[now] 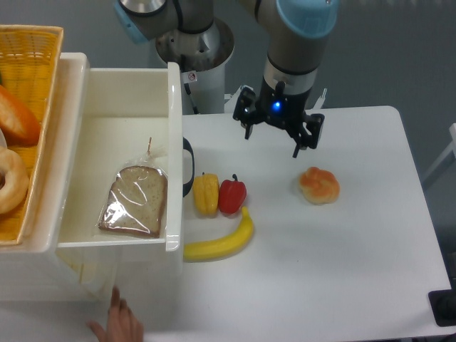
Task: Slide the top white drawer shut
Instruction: 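Move the gripper down and toward the open white drawer's front panel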
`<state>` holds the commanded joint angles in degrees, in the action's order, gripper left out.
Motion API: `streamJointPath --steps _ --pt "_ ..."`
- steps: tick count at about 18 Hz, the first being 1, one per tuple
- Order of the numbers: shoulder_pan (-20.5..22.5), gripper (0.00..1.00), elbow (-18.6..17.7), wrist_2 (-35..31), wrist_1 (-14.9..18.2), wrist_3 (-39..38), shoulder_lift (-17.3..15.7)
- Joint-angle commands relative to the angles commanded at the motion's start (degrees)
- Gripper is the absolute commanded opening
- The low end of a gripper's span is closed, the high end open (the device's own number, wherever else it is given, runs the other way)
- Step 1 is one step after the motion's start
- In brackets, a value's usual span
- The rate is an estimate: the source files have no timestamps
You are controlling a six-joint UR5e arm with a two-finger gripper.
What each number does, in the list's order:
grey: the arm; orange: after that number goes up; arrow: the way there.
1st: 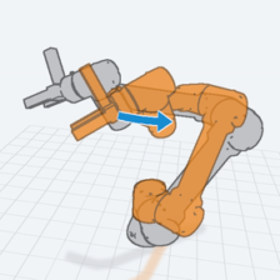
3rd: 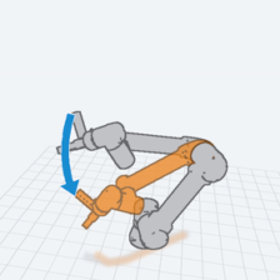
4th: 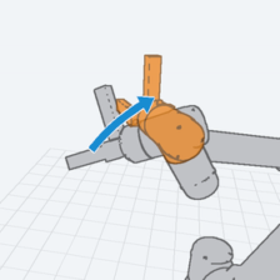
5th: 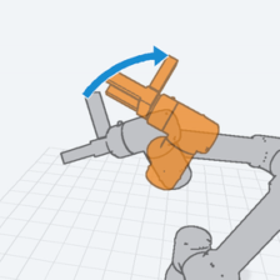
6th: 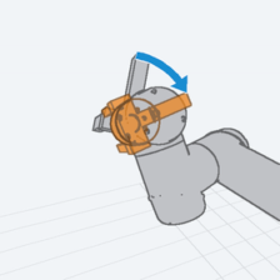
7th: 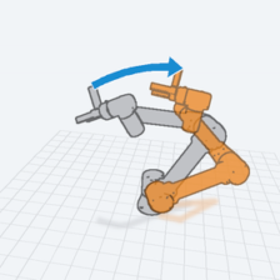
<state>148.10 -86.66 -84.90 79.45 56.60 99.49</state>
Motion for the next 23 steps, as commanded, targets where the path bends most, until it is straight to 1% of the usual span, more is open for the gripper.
streamJointPath --steps 5,7,9,13,15,18,21,23 --pt "0.00 1.00 -0.35 -0.35 0.00 -0.26 0.44" --pt "-0.17 1.00 -1.31 -3.06 -0.18 -1.48 0.79" --pt "-0.70 1.00 -2.28 -5.88 -0.18 -5.25 1.32" --pt "-1.93 1.00 -3.52 -6.06 -0.26 -15.01 1.85" --pt "-2.63 1.00 -3.78 -6.15 -0.18 -15.64 2.81" --pt "-2.99 1.00 -5.97 -5.89 -0.18 -17.66 3.16" --pt "-4.66 1.00 -6.06 -5.80 -0.18 -24.94 4.66" --pt "-5.44 1.00 -6.07 -4.93 -0.18 -26.19 5.18"
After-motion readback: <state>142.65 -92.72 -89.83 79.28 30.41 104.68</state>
